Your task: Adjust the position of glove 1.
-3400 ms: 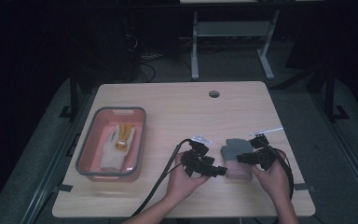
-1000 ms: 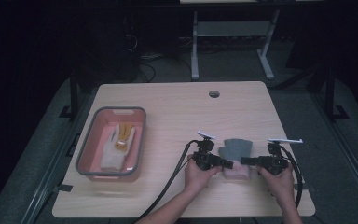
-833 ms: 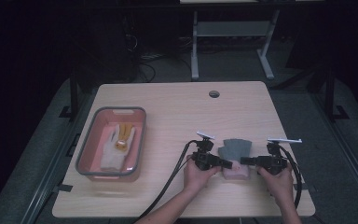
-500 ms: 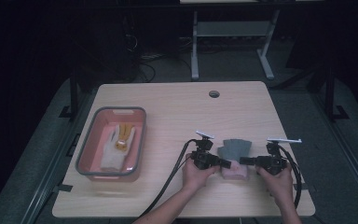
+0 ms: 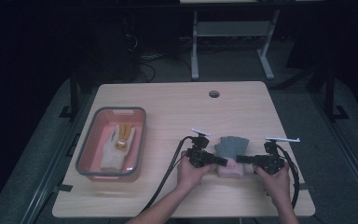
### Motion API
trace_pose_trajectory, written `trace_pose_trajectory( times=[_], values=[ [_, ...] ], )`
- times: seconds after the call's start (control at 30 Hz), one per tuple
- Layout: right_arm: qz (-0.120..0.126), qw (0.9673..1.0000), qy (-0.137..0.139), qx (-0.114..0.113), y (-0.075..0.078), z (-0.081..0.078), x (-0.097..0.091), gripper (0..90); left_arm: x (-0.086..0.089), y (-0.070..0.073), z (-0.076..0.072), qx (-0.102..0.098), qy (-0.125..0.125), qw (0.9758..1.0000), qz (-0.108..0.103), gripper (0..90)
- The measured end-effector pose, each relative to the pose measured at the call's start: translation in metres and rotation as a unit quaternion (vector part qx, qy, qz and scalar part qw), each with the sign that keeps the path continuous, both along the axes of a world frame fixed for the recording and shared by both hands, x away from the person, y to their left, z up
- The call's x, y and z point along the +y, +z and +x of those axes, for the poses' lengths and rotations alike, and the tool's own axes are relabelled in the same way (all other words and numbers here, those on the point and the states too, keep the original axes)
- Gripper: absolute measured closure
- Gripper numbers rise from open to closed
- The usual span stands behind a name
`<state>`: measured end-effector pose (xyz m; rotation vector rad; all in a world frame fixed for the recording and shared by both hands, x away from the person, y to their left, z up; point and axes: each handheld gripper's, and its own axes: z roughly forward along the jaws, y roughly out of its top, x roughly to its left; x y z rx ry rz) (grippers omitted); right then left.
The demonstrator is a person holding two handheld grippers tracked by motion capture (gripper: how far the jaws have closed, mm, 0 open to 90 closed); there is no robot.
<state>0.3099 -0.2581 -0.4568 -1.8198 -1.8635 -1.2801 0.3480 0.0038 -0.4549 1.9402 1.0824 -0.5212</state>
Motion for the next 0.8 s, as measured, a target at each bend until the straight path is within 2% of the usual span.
trace_pose_trajectory(
  times=[0.3, 0.57, 0.8],
  values=[
    [0.004, 0.9998, 0.01, -0.014, 0.009, -0.003, 0.01, 75.4, 0.013, 0.009, -0.003, -0.006, -0.002, 0.9999, -0.009, 71.5],
    [0.015, 0.9992, 0.017, -0.034, 0.02, -0.005, 0.017, 75.4, 0.026, 0.024, -0.006, -0.027, -0.007, 0.9995, -0.017, 71.5],
    [0.018, 0.9983, 0.031, -0.047, 0.032, -0.004, 0.029, 75.4, 0.04, 0.037, -0.009, -0.036, -0.004, 0.9991, -0.02, 71.5]
  ],
)
